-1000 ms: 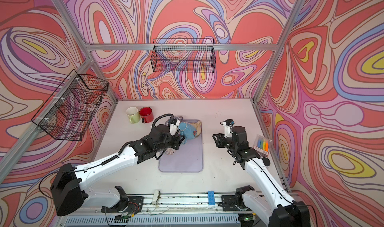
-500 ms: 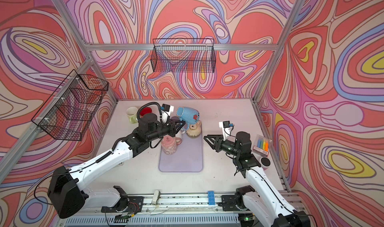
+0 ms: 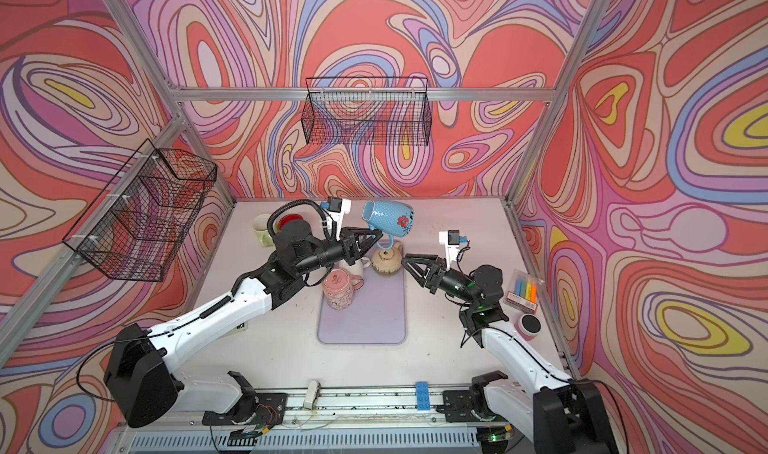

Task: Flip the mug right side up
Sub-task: 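Close the right gripper on the blue mug's rim while the left gripper holds it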

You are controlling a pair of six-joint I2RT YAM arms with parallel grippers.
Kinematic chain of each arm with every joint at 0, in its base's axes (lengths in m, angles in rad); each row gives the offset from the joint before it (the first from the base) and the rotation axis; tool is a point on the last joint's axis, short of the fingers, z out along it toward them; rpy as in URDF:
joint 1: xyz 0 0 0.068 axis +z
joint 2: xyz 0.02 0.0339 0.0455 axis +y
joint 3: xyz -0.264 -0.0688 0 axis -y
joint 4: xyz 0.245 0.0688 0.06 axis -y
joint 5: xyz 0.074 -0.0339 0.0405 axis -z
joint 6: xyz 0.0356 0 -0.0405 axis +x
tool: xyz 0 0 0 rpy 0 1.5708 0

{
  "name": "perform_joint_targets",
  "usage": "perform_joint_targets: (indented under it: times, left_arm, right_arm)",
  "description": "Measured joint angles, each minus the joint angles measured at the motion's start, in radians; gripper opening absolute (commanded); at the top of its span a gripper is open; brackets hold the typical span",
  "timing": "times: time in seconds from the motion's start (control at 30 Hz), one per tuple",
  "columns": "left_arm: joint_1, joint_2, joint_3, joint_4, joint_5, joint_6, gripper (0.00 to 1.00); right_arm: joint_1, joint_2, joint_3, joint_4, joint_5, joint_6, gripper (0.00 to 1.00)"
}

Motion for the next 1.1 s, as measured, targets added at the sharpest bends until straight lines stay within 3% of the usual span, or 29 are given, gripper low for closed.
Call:
perform_joint_targets:
  times: [0.23,0.73,1.1]
  left_arm:
    - [0.000,0.010,0.000,0.037,0.020,-0.033,0.00]
    - [0.000,0.013,-0.008,0.077,0.025,-0.064,0.00]
    - [0.001,0.037,-0.016,0.117,0.035,-0.088,0.00]
  right_arm:
    - [0.075,0.148,0.034,0.182,0.014,0.050,0.41]
    - [0.076,0.286,0.082,0.438,0.067,0.134,0.40]
    - [0.076,0.336,0.123,0.523,0.073,0.175,0.37]
